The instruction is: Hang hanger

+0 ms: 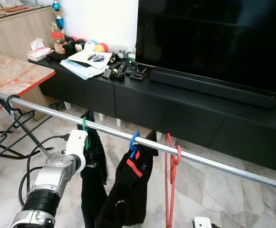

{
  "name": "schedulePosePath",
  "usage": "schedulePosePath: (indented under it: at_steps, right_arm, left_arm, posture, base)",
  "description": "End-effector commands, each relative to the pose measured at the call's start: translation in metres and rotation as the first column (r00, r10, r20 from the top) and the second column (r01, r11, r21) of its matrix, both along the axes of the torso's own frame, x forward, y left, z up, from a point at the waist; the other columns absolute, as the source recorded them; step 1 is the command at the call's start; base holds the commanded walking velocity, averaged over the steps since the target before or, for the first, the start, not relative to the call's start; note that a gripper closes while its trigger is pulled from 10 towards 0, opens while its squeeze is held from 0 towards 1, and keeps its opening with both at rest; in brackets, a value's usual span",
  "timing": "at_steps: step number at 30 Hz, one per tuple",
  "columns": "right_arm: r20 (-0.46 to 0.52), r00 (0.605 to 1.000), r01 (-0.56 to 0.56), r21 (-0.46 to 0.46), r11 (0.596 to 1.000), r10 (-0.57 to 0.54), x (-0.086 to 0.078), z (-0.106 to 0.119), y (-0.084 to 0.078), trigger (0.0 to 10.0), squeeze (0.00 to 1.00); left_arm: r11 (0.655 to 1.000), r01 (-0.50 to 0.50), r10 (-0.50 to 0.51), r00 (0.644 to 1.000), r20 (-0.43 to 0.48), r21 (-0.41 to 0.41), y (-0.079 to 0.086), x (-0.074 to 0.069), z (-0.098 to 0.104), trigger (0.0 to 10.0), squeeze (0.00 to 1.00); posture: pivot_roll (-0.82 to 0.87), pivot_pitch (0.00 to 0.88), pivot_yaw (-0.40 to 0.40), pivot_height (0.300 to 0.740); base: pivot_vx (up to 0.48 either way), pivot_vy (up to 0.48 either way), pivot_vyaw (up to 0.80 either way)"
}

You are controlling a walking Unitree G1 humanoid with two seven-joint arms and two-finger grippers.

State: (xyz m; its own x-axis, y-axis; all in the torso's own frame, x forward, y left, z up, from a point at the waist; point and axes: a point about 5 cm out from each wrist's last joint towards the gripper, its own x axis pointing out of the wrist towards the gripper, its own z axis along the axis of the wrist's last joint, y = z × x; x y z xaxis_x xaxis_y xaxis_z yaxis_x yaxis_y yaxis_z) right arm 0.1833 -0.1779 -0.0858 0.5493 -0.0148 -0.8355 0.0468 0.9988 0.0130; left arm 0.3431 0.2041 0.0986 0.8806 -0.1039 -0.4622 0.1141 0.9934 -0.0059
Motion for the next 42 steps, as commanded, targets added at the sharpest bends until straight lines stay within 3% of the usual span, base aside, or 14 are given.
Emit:
schedulePosePath:
  at_steps: [1,4,13,14,15,31,35,42]
  right_arm:
    - [-0.007,1.0,-0.005,-0.001,1.0,0.005,-0.001,-0.001,0.0,10.0,0.0]
    - [-0.007,1.0,-0.006,-0.001,1.0,0.006,-0.001,-0.001,0.001,10.0,0.0]
    - [-0.007,1.0,-0.005,0.0,1.0,0.005,-0.001,-0.001,0.001,10.0,0.0]
    - [-0.007,1.0,-0.005,0.0,1.0,0.005,-0.001,-0.001,0.001,10.0,0.0]
    - [-0.008,1.0,-0.006,0.0,1.0,0.006,-0.001,-0.001,0.001,10.0,0.0]
    - [-0.011,1.0,-0.009,0.0,1.0,0.009,-0.002,-0.001,0.001,10.0,0.0]
    - [-0.012,1.0,-0.008,-0.001,1.0,0.008,-0.002,-0.001,0.001,10.0,0.0]
    - [-0.013,1.0,-0.006,-0.002,1.0,0.006,-0.003,-0.002,0.0,10.0,0.0]
  left_arm:
    - [1.0,-0.027,0.027,0.999,0.044,0.002,0.003,0.006,0.009,10.0,0.0]
    - [0.999,-0.037,0.035,0.998,0.057,0.032,0.004,0.007,0.011,10.0,0.0]
    - [0.999,-0.035,0.034,0.998,0.06,0.014,0.0,0.007,0.009,9.8,0.0]
    - [0.999,-0.034,0.033,0.998,0.06,0.014,0.0,0.007,0.009,6.5,0.0]
    - [0.999,-0.031,0.03,0.998,0.061,0.013,-0.001,0.007,0.009,0.0,0.0]
    - [1.0,-0.025,0.025,0.996,0.081,0.008,-0.002,0.009,0.011,0.0,0.0]
    - [0.999,-0.025,0.02,0.995,0.095,0.047,-0.001,0.008,0.011,0.0,0.0]
    - [0.997,-0.013,-0.002,0.981,0.196,0.077,-0.003,0.007,0.023,0.0,0.0]
  posture:
    - [0.16,0.003,-0.008,0.74]
    - [0.16,0.003,-0.008,0.74]
    - [0.16,0.003,-0.007,0.74]
    - [0.16,0.003,-0.007,0.74]
    - [0.16,0.003,-0.007,0.74]
    - [0.16,0.002,-0.008,0.74]
    - [0.16,0.002,-0.008,0.74]
    - [0.16,0.001,-0.007,0.74]
  base:
    - [0.0,0.0,0.0]
    - [0.0,0.0,0.0]
    - [0.0,0.0,0.0]
    - [0.0,0.0,0.0]
    - [0.0,0.0,0.0]
    - [0.0,0.0,0.0]
    - [0.0,0.0,0.0]
    - [0.0,0.0,0.0]
